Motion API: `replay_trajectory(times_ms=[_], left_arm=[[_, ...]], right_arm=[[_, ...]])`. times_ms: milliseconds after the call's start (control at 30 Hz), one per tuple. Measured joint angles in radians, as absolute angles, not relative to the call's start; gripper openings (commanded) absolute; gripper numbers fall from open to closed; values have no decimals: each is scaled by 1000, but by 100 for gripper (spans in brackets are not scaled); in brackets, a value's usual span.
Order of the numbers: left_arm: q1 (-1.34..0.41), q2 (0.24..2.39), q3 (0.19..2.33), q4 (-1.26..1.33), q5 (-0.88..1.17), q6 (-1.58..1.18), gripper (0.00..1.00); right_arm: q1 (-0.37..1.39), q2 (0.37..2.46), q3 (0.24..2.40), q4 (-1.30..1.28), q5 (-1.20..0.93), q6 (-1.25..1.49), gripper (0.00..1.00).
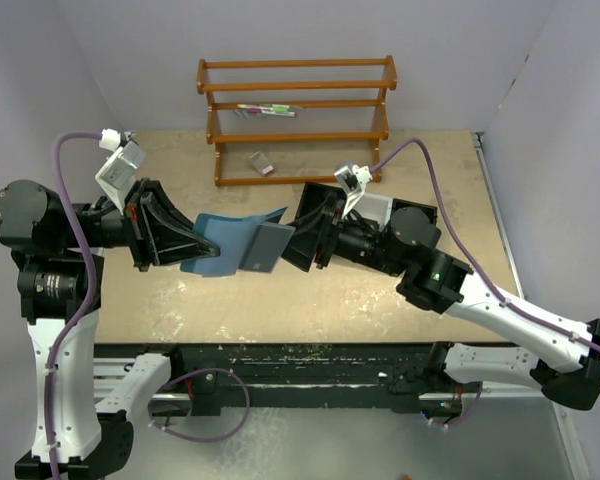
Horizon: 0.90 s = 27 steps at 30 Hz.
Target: Take the credit cards out of the card holder
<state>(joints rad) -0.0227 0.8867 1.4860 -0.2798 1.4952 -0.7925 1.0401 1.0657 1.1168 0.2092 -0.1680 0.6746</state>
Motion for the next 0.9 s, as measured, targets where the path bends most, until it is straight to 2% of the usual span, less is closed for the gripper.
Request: replay_trajectory(times_ms=[167, 233, 367, 600, 800, 900], left_arm=[[-23, 884, 1486, -290, 1496, -778, 0], [-23, 881, 1486, -299, 1498, -768, 0], [-23, 879, 1486, -309, 1512, -767, 0], [-23, 878, 1486, -286, 1531, -802, 0], [-23, 876, 1486, -241, 1533, -846, 0], [-23, 876, 1486, -237, 1533, -855, 0]], right_arm=[[1040, 1066, 1112, 259, -193, 695, 51], [1039, 1063, 1083, 334, -233, 708, 56], [1038, 1063, 1034, 440, -316, 732, 59], [1039, 1053, 1016, 491, -376, 732, 67], [1042, 992, 1005, 443, -323, 710, 78], [1042, 956, 1005, 421, -276, 696, 91]])
